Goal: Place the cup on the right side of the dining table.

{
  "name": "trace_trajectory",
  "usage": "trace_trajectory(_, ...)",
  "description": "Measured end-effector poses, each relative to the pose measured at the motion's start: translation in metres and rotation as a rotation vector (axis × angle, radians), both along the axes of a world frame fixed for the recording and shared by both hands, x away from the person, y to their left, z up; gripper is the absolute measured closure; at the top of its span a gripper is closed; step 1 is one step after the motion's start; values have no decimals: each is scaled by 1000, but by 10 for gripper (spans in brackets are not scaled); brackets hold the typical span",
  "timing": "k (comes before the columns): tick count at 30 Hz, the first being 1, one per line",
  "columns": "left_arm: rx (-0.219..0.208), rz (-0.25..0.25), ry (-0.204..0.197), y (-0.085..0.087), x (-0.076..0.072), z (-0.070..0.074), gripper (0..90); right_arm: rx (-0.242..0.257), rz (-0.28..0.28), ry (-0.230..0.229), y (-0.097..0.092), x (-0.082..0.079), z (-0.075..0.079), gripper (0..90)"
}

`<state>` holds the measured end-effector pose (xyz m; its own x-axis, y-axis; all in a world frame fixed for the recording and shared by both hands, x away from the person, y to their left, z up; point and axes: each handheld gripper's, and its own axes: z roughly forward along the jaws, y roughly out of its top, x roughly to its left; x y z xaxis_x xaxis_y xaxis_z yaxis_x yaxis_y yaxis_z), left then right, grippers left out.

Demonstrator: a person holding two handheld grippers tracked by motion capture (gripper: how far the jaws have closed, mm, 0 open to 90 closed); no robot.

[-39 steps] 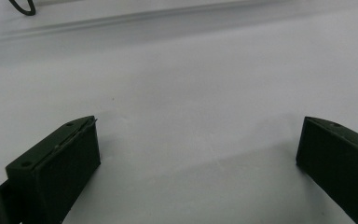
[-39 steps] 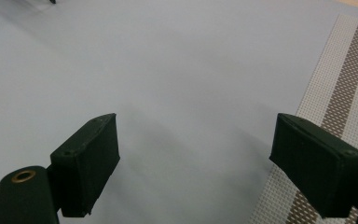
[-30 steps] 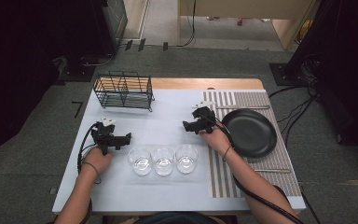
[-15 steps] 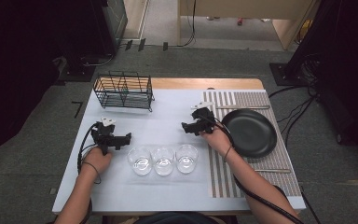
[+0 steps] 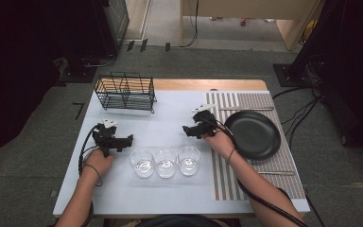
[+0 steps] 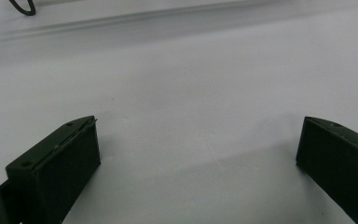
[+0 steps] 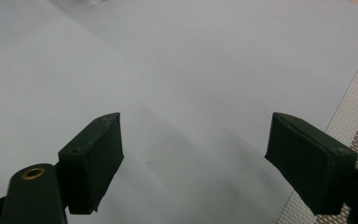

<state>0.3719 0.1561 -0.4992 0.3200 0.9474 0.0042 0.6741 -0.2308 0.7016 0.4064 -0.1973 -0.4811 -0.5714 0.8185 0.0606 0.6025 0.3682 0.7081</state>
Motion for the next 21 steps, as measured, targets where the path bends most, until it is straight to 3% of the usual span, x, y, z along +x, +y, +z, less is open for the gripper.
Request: trace_trajectory(21, 0, 0, 0, 0, 0, 0, 0, 11, 34, 4, 3, -6, 4, 193)
